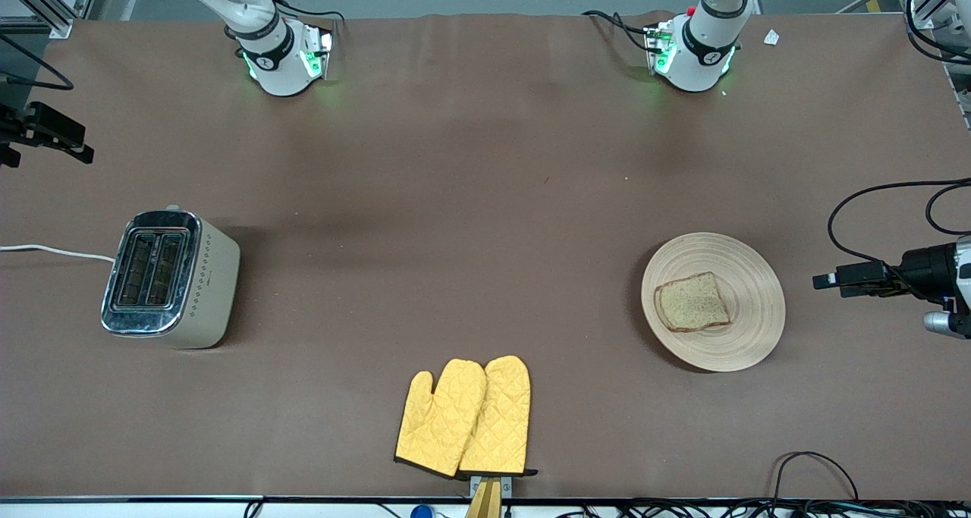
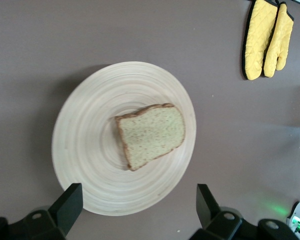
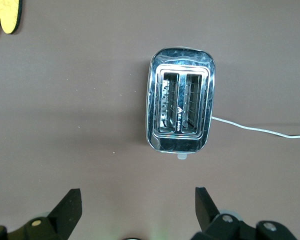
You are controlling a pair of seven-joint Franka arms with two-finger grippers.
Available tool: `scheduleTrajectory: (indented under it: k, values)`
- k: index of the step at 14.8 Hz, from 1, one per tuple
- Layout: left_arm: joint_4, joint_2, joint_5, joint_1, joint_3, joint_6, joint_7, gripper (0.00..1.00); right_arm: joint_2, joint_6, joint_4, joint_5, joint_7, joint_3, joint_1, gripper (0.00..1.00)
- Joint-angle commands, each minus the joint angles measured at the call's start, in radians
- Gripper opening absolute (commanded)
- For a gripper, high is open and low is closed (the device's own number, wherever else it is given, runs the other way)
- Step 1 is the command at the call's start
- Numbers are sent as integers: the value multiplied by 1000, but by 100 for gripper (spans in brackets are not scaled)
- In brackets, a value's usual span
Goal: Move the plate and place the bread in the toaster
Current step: 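Move the left gripper down toward the rim of the wooden plate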
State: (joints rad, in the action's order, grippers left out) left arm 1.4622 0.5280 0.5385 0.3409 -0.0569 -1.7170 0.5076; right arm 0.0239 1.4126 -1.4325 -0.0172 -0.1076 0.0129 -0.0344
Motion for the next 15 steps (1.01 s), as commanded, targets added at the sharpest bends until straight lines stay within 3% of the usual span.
scheduleTrajectory:
  k: [1, 3, 7, 15]
  values:
    - [-22, 76, 70, 73, -4, 8, 129, 100, -32, 3, -32, 0, -7, 9, 8, 100]
    - [-19, 128, 129, 113, -4, 8, 230, 100, -32, 9, -28, 0, -7, 9, 13, 100]
    - [4, 214, 233, 154, -4, 8, 316, 86, -33, 2, -31, 0, -7, 7, 7, 100]
    - [0, 314, 281, 171, -4, 7, 422, 73, -41, -1, -29, 0, -7, 10, 19, 100]
